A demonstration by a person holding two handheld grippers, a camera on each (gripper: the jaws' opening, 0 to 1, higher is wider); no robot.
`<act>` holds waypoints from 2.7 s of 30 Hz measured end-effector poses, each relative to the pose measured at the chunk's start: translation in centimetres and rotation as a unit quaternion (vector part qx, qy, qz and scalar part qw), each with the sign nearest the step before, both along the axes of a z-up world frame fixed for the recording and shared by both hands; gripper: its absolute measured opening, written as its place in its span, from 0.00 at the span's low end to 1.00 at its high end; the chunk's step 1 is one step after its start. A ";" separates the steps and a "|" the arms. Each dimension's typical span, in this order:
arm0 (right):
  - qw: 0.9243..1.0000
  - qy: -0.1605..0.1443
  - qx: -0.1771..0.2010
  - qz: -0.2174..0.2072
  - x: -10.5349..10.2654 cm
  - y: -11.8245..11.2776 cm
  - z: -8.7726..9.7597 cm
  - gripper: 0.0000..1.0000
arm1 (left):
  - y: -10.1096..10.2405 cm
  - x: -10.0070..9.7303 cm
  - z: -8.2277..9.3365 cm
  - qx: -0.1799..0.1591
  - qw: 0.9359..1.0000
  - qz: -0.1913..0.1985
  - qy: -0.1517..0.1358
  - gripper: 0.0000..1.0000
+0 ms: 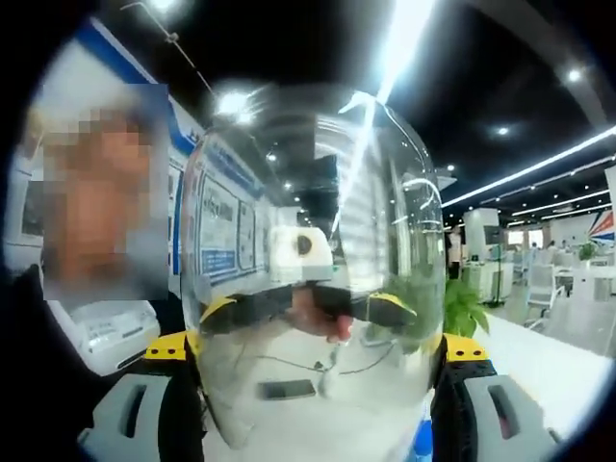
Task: Open the cover put in the Mizone put the cover back on
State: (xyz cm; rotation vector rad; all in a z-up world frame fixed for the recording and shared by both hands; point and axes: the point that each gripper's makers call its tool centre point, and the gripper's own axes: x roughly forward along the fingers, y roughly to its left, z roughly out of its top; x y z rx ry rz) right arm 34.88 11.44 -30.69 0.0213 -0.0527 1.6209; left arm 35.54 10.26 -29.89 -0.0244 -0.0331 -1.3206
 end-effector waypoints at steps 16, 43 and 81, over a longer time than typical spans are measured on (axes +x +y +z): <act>1.000 -0.015 -0.009 0.003 4.9 -0.1 0.2 0.91 | -0.1 4.9 0.2 -0.020 1.000 0.006 -0.017 0.86; 0.999 0.030 -0.019 0.020 9.7 0.4 -9.1 0.91 | 0.3 10.2 -9.2 0.006 0.999 0.022 0.037 0.86; 0.996 0.055 -0.066 0.017 11.5 0.1 -20.9 0.91 | 0.0 11.5 -21.0 0.024 0.997 0.010 0.075 0.86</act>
